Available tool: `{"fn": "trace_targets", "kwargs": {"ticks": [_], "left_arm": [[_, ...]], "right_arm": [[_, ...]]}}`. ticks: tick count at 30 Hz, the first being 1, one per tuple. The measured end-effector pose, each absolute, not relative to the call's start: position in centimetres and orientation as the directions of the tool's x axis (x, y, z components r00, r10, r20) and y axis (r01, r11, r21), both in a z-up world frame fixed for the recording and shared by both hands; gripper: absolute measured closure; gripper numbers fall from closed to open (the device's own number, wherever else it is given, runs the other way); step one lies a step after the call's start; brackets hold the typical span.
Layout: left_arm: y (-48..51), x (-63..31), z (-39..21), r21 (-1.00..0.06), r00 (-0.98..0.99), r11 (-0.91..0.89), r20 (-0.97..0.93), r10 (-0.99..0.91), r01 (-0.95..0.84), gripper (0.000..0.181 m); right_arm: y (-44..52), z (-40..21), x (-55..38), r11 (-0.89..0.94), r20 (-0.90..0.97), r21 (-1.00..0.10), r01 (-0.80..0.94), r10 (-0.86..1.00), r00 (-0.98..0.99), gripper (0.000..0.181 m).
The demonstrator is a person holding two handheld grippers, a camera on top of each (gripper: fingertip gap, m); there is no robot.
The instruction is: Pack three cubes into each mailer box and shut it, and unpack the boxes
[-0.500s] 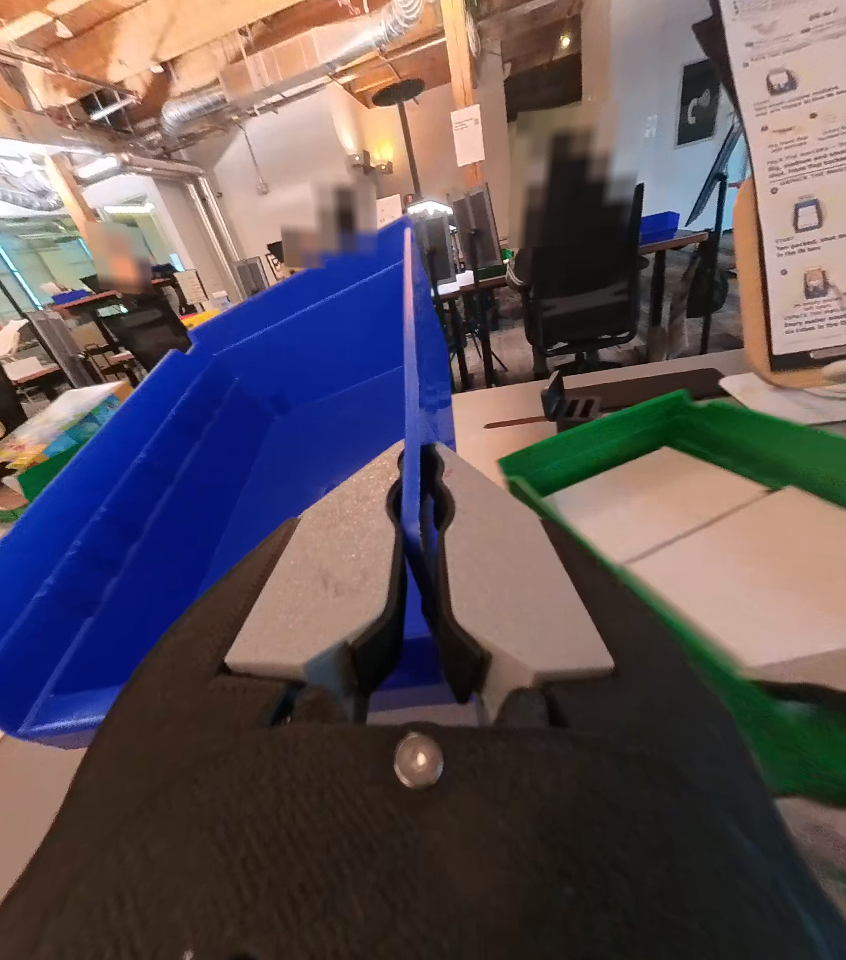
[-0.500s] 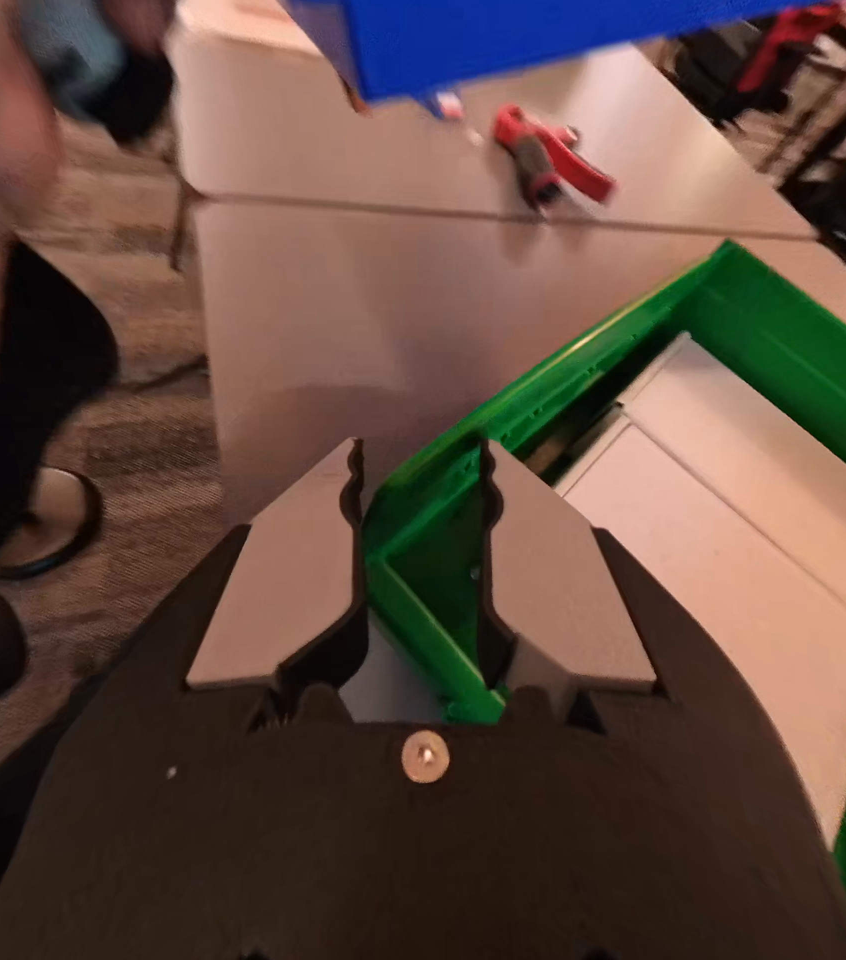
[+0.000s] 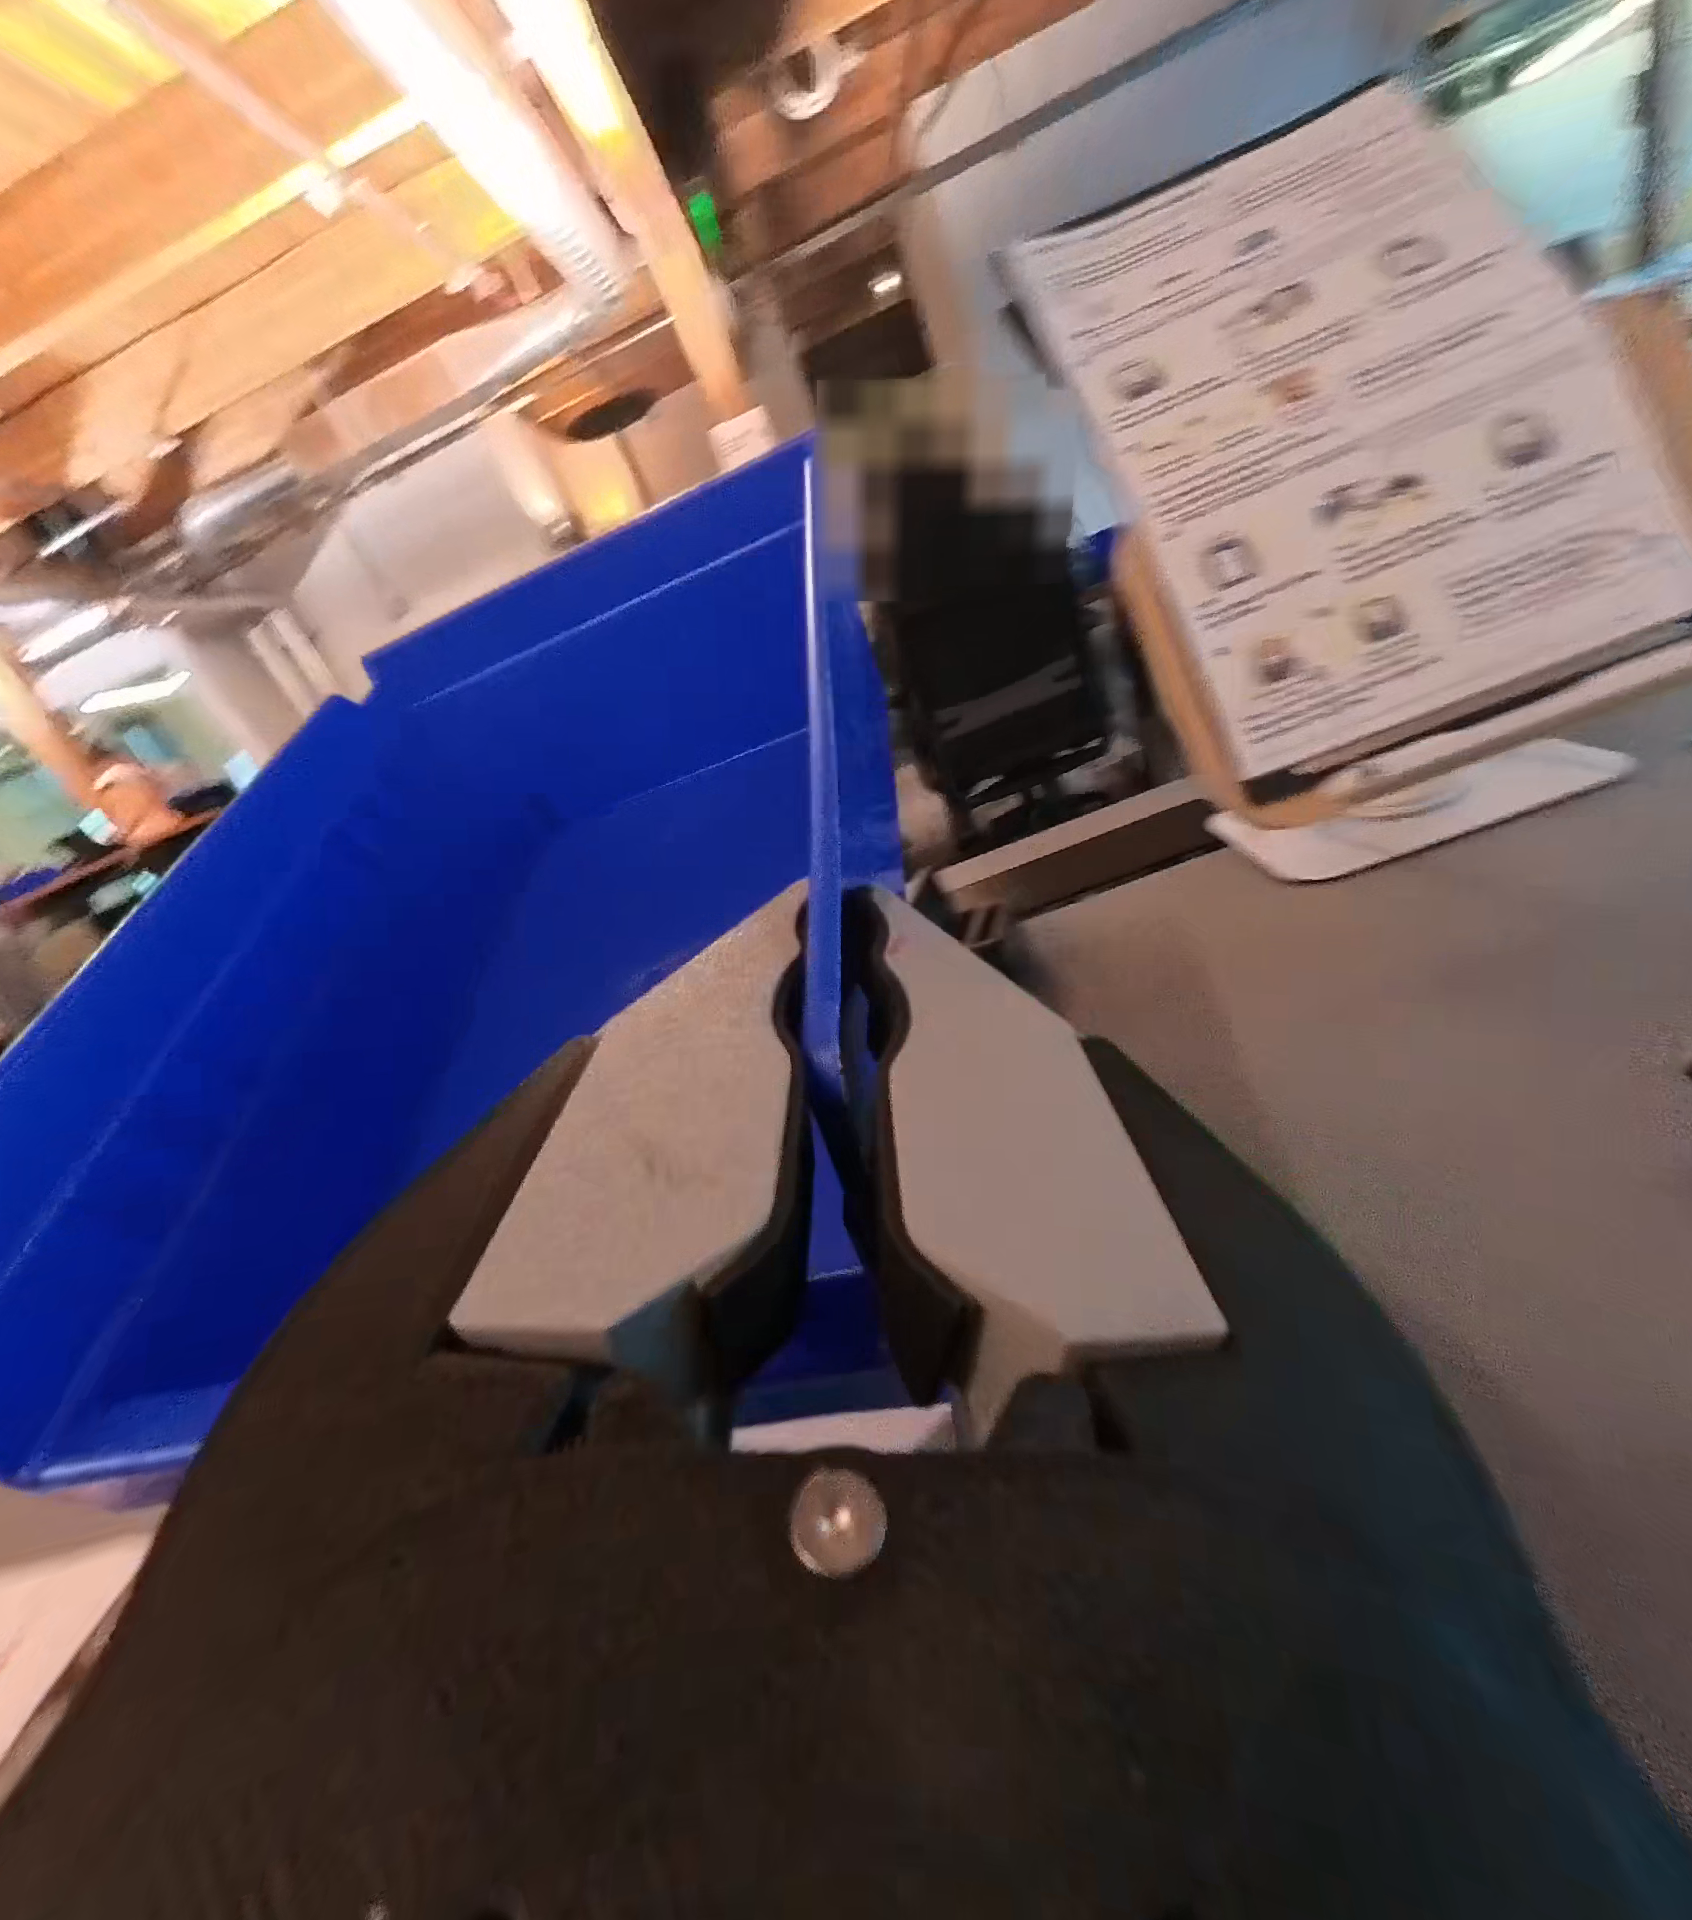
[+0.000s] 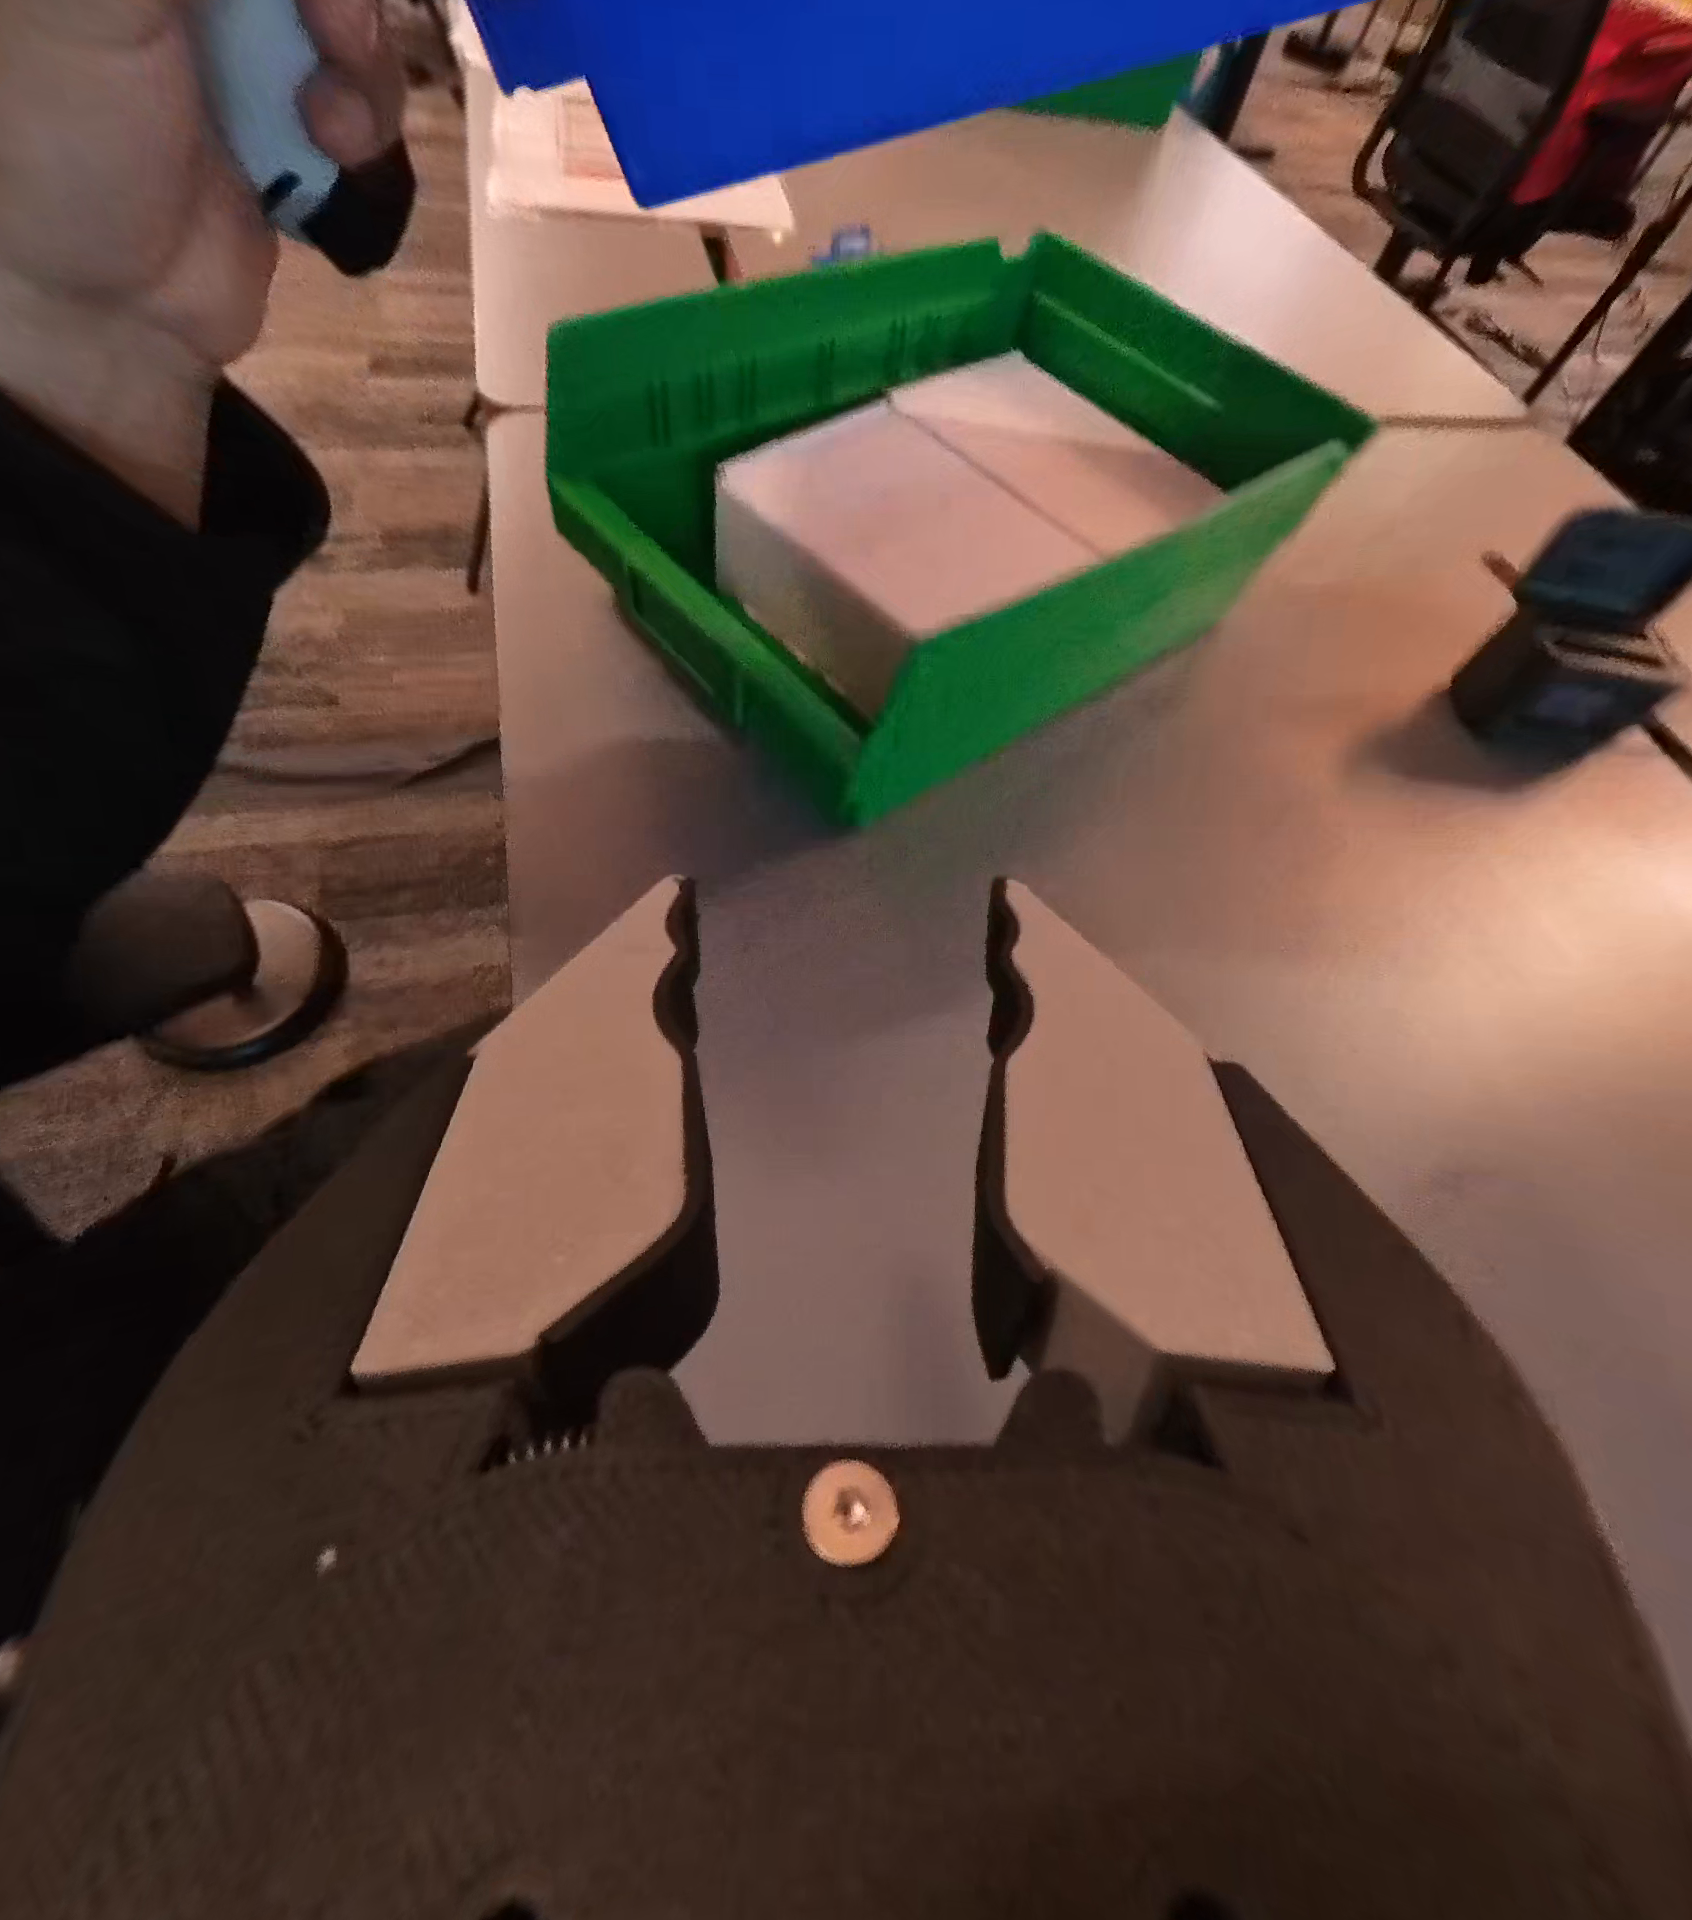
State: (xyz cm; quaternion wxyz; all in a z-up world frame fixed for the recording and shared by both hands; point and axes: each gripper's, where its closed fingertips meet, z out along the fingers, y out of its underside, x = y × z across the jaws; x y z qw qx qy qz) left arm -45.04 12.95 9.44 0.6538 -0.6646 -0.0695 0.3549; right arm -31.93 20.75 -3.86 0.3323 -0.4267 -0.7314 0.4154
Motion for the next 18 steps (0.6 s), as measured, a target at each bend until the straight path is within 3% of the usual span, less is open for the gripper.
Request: {"fn": "trace_targets", "kwargs": {"ticks": [4, 9, 14, 18], "left_arm": [[19.6, -36.7, 8.7, -0.896, 0.84, -0.085, -0.438, 0.321, -0.435, 0.179], [26.5, -26.7, 4.8, -0.925, 0.925, -0.026, -0.38, 0.009, -0.38, 0.179], [32.8, -20.3, -1.7, -0.954, 0.955, -0.109, -0.264, -0.137, -0.279, 0.179], [35.8, -15.6, -5.0, -0.969, 0.959, -0.13, -0.179, -0.221, -0.211, 0.177]], "right_arm": [[25.3, -3.7, -25.0, 0.287, 0.102, -0.888, 0.359, 0.885, -0.455, 0.136], [33.2, -1.4, -19.3, 0.247, 0.152, -0.895, 0.371, 0.952, -0.266, 0.128], [38.8, 1.9, -15.6, 0.187, 0.166, -0.931, 0.313, 0.982, -0.093, 0.136], [39.8, 1.6, -14.7, 0.144, 0.122, -0.937, 0.319, 0.989, -0.089, 0.134]]}}
